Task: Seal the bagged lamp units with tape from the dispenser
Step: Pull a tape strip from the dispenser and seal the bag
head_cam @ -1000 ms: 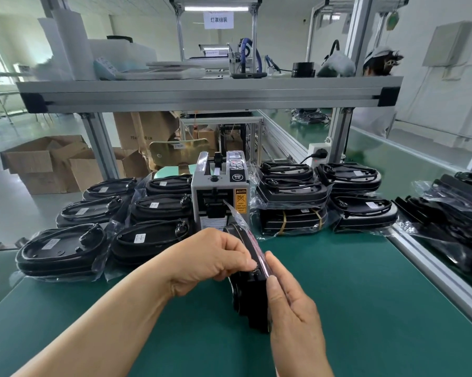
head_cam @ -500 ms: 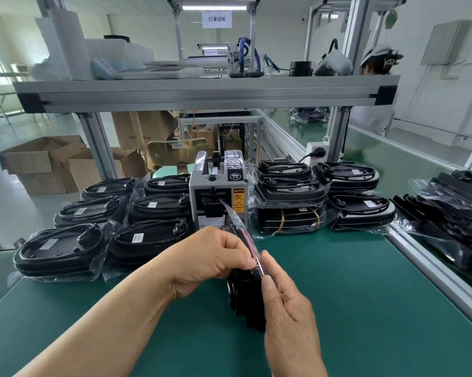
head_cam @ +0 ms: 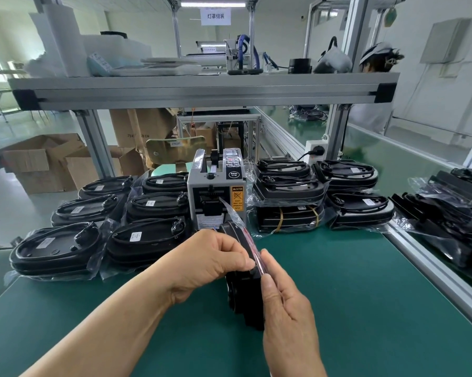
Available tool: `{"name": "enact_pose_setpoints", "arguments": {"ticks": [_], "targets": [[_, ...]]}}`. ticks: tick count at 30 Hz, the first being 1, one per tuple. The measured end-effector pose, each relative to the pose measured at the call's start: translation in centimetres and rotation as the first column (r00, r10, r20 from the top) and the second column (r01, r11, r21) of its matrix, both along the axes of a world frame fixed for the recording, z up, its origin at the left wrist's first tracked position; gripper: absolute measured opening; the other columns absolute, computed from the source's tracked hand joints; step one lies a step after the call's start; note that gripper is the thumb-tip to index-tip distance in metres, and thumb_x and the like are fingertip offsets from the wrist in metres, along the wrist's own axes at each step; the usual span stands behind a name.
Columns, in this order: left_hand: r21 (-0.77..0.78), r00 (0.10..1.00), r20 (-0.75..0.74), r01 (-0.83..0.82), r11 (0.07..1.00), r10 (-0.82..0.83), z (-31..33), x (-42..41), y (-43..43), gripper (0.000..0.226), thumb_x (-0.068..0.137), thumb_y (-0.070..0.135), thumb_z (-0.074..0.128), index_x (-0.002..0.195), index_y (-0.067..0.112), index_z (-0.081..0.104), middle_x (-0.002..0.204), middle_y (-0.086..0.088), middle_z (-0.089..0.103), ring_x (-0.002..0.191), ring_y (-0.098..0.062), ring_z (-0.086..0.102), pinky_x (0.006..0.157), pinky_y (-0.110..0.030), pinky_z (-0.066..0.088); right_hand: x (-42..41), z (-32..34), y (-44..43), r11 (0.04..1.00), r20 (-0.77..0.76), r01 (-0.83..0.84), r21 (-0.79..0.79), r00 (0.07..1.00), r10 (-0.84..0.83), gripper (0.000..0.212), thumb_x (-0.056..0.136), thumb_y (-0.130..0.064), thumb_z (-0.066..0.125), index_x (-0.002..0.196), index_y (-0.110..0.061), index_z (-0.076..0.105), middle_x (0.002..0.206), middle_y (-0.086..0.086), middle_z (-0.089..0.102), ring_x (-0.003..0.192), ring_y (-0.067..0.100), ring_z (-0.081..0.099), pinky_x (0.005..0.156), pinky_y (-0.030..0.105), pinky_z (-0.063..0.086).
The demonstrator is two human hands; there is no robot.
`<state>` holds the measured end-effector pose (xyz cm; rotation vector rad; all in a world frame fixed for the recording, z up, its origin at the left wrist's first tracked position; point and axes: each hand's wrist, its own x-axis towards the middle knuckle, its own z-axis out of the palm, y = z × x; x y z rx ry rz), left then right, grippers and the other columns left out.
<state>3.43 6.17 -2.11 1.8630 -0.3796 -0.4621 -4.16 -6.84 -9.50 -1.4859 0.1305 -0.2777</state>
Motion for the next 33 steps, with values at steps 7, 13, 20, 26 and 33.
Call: {"name": "enact_pose_setpoints", "arguments": {"ticks": [7,13,20,26,33], "targets": [[0.022,0.998,0.045,-0.040,0.999,0.039,-0.5,0.0,-0.2,0.010,0.075,0.023,0.077,0.066,0.020,0.072,0.071,0.004,0.069,0.066,-0.003,0.060,0.071,-0.021,0.044,-0.2,0.4,0.1,0.999,-0.020,-0.013,0.029,1.000,0.014,0.038,0.102,-0.016,0.049,0.133,-0.037,0.058,0.135,-0.015,0.062,0.129,0.002,0.053,0.116,0.038,0.039],[0.030,0.994,0.087,-0.072,0.997,0.070,-0.6,-0.2,-0.5,0.013,0.072,0.026,0.078,0.068,0.015,0.072,0.066,0.005,0.066,0.063,-0.004,0.058,0.065,-0.016,0.046,-0.2,0.5,0.1,1.000,-0.018,-0.006,0.021,1.000,0.007,0.039,0.102,-0.015,0.050,0.133,-0.036,0.058,0.133,-0.018,0.063,0.127,-0.002,0.054,0.115,0.034,0.040],[0.050,0.977,0.170,-0.136,0.989,0.126,-1.1,-0.5,-0.7,0.016,0.078,0.015,0.078,0.068,0.009,0.067,0.053,0.012,0.053,0.048,-0.003,0.041,0.049,-0.013,0.035,-0.2,0.5,0.0,1.000,-0.005,0.000,0.003,1.000,0.000,0.038,0.102,-0.017,0.051,0.131,-0.039,0.058,0.132,-0.023,0.062,0.124,-0.010,0.052,0.112,0.025,0.041],[-0.034,0.937,0.140,-0.320,0.947,0.321,-2.6,-1.2,-1.5,0.019,0.075,0.021,0.077,0.088,0.019,0.063,0.062,0.009,0.048,0.054,-0.005,0.041,0.050,-0.014,0.037,-0.3,0.6,-0.1,1.000,0.010,0.008,-0.011,1.000,-0.008,0.038,0.101,-0.016,0.051,0.129,-0.040,0.060,0.132,-0.023,0.062,0.122,-0.011,0.053,0.106,0.014,0.038],[-0.052,0.847,0.227,-0.482,0.875,0.480,-3.9,-1.7,-2.9,0.027,0.079,0.039,0.074,0.067,0.022,0.057,0.052,0.014,0.044,0.049,-0.006,0.039,0.052,-0.027,0.037,0.1,0.1,-0.1,0.999,0.028,-0.004,-0.036,1.000,0.005,0.039,0.101,-0.016,0.052,0.126,-0.045,0.061,0.129,-0.029,0.062,0.119,-0.019,0.050,0.089,-0.003,0.038]]}}
